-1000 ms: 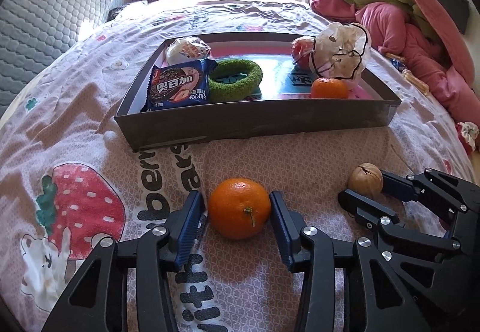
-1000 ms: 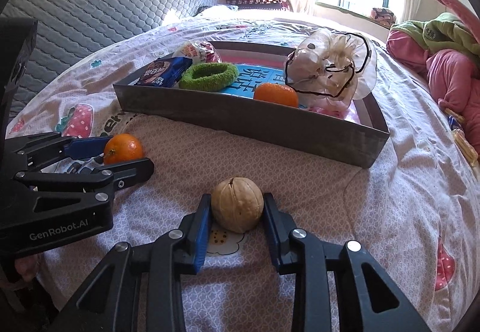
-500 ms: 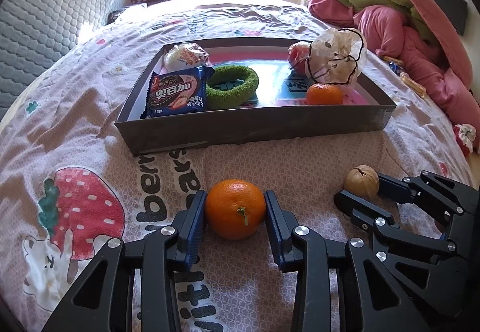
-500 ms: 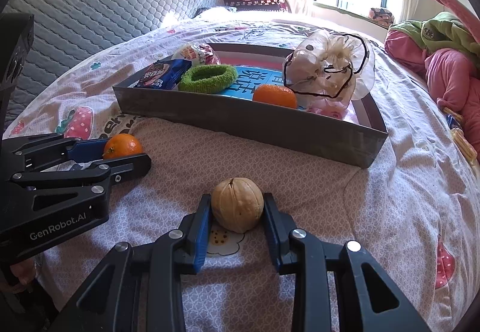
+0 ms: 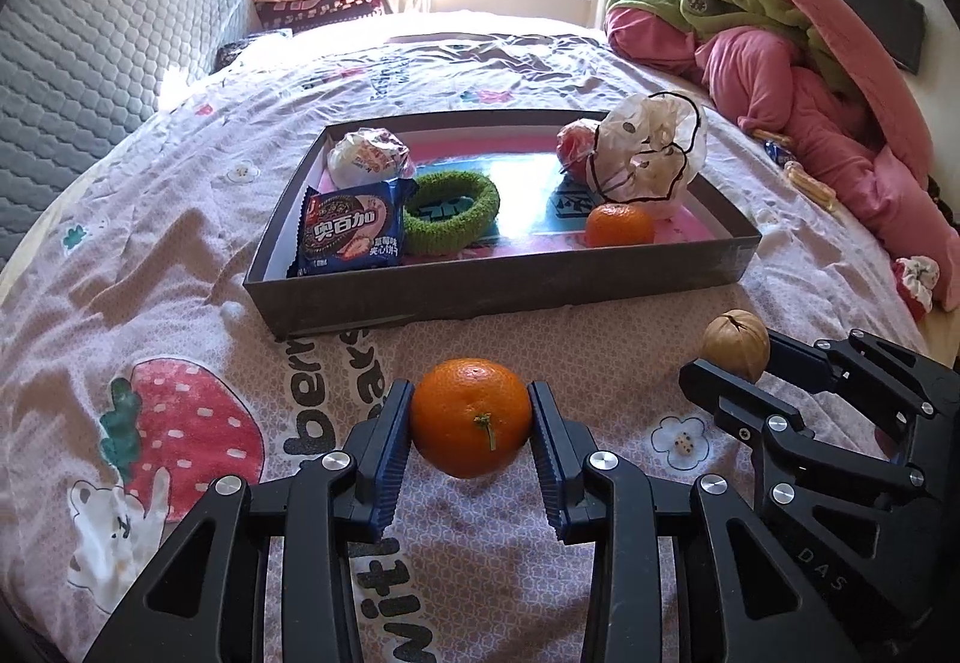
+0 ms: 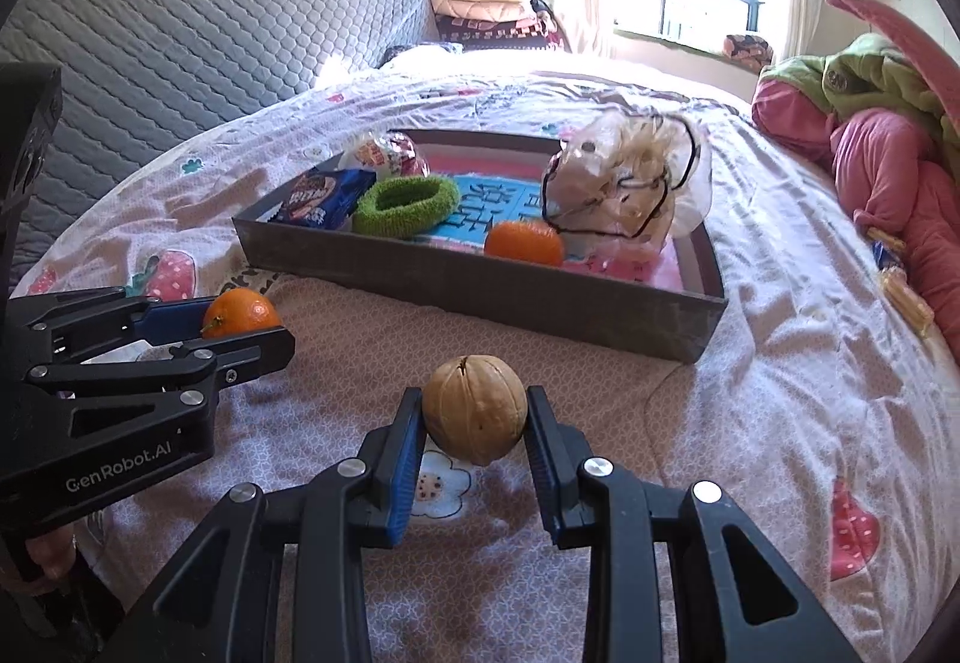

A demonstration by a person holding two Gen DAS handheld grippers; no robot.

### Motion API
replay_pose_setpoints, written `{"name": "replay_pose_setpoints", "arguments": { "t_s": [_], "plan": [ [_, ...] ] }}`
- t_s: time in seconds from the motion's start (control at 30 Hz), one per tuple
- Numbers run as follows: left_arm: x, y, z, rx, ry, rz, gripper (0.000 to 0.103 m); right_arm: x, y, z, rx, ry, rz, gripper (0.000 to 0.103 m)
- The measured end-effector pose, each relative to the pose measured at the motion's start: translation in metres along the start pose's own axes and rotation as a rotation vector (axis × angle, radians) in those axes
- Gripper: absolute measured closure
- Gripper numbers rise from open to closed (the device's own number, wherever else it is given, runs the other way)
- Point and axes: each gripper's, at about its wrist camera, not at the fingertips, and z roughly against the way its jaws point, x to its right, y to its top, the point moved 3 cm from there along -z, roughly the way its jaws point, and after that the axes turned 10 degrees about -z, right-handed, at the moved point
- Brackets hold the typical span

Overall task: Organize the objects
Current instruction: 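Lift and carry the orange with the left gripper while the right carries the walnut over the tray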

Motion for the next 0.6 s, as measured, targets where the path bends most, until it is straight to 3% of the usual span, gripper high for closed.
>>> {"name": "replay_pose_setpoints", "arguments": {
  "t_s": [0.6],
  "plan": [
    [-0.006, 0.023, 0.018, 0.054, 0.014, 0.008, 0.064, 0.008, 0.022, 0.029, 0.085, 0.047, -0.046, 0.070]
  ]
}}
